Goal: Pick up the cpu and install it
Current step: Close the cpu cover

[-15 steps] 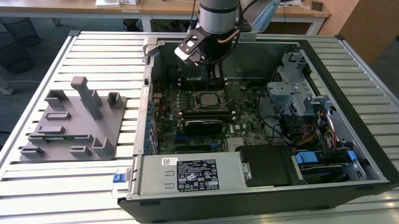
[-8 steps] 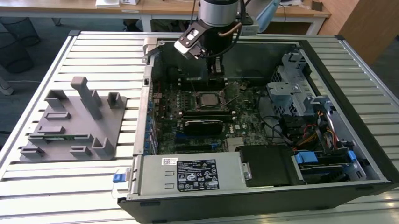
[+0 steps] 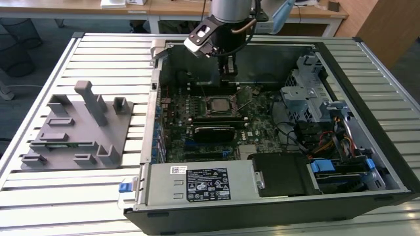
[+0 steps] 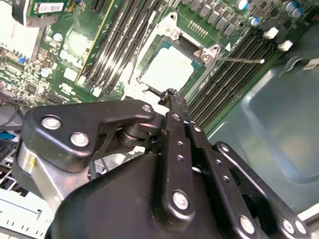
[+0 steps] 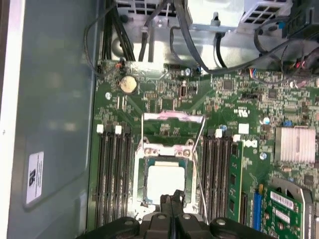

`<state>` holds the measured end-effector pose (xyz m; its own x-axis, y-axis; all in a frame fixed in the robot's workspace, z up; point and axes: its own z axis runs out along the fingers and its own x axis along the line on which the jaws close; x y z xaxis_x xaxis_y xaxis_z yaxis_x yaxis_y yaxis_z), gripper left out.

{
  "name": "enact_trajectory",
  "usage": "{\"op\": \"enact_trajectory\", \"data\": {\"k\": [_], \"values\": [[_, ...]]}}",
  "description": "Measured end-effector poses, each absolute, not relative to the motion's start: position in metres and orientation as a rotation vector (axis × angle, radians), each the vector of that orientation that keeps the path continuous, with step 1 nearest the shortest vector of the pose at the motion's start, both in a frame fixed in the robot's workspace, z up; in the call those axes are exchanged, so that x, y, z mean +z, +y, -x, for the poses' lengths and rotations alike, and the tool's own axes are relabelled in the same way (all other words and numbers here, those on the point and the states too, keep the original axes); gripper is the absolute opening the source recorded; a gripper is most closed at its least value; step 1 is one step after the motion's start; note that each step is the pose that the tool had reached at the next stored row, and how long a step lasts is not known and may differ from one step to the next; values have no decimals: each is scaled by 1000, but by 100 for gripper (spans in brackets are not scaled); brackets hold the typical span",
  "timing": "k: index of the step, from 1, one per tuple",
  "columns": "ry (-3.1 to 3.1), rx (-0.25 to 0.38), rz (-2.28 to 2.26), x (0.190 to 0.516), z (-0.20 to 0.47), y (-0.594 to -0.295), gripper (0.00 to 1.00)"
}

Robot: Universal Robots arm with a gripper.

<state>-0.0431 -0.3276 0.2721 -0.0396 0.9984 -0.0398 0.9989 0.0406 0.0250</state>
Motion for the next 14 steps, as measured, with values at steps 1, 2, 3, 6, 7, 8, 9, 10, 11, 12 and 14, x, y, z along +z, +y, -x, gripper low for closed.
{"op": "enact_trajectory", "data": {"k": [1, 2, 3, 6, 7, 8, 9, 10, 11, 12, 14], "values": [[2232, -15, -2144, 272, 40, -328, 11], [2232, -15, -2144, 272, 37, -328, 11], [2232, -15, -2144, 272, 34, -328, 11], [2232, -15, -2144, 272, 27, -327, 11], [2232, -15, -2144, 272, 24, -327, 11], [2232, -15, -2144, 272, 22, -327, 11], [2232, -15, -2144, 272, 20, -327, 11], [2232, -15, -2144, 272, 19, -327, 11], [2232, -15, -2144, 272, 18, -327, 11], [2232, -15, -2144, 272, 16, -327, 11], [2232, -15, -2144, 272, 14, -327, 11]]}}
